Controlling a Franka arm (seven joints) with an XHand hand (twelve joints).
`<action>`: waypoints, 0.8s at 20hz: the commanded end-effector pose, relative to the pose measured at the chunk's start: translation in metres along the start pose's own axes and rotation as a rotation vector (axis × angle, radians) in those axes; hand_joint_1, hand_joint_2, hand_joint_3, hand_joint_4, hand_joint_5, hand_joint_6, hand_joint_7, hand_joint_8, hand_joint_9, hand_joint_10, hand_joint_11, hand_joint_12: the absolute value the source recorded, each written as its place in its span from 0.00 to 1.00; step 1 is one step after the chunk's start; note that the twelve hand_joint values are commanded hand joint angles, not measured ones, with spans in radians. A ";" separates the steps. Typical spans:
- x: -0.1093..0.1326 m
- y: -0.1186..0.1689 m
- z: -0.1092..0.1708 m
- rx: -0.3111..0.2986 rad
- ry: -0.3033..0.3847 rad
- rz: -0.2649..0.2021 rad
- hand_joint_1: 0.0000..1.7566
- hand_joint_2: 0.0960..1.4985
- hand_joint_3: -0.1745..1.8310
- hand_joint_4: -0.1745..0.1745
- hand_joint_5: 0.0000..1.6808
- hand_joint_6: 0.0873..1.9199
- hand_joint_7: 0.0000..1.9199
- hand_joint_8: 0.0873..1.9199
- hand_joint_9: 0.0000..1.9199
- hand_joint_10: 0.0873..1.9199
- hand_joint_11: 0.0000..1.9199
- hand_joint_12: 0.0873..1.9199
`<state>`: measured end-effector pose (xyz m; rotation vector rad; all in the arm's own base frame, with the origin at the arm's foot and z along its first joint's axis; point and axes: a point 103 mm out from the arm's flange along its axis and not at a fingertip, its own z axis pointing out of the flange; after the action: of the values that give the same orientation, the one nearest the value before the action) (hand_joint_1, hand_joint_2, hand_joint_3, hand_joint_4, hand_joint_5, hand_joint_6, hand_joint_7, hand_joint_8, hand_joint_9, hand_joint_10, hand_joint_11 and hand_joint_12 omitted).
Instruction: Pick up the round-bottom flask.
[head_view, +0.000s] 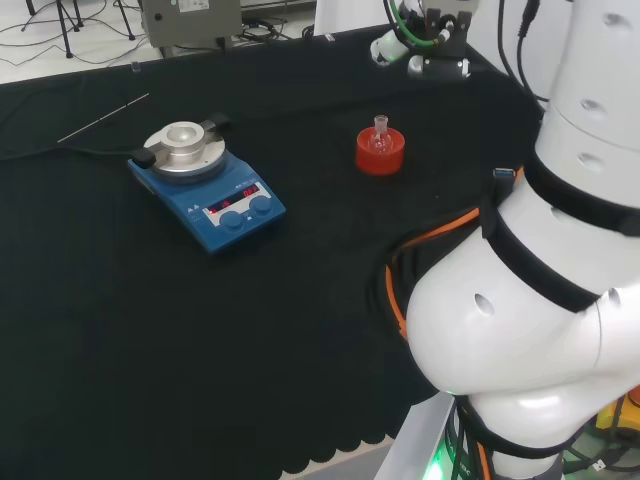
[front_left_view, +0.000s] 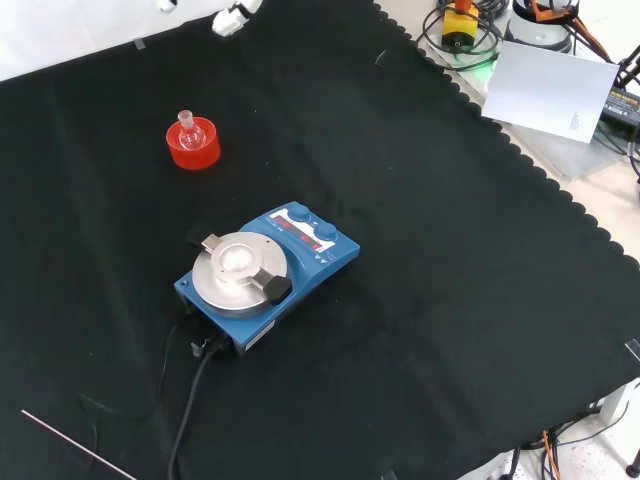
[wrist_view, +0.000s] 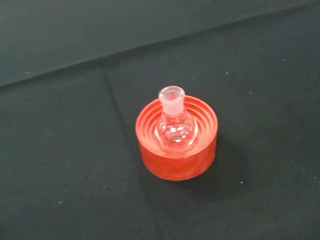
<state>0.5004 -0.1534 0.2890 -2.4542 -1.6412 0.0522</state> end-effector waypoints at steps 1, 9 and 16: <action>-0.028 0.062 0.035 -0.007 0.053 0.060 0.40 0.49 0.35 0.36 0.25 0.00 0.08 0.30 0.15 0.35 0.00 0.65; -0.032 0.086 0.073 0.037 0.053 0.011 0.42 0.44 0.36 0.36 0.28 0.00 0.10 0.31 0.17 0.35 0.00 0.68; -0.043 0.091 0.097 0.060 0.086 -0.006 0.42 0.43 0.36 0.37 0.28 0.00 0.11 0.31 0.17 0.34 0.00 0.68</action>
<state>0.5532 -0.2087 0.1872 -2.3976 -1.5872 0.0311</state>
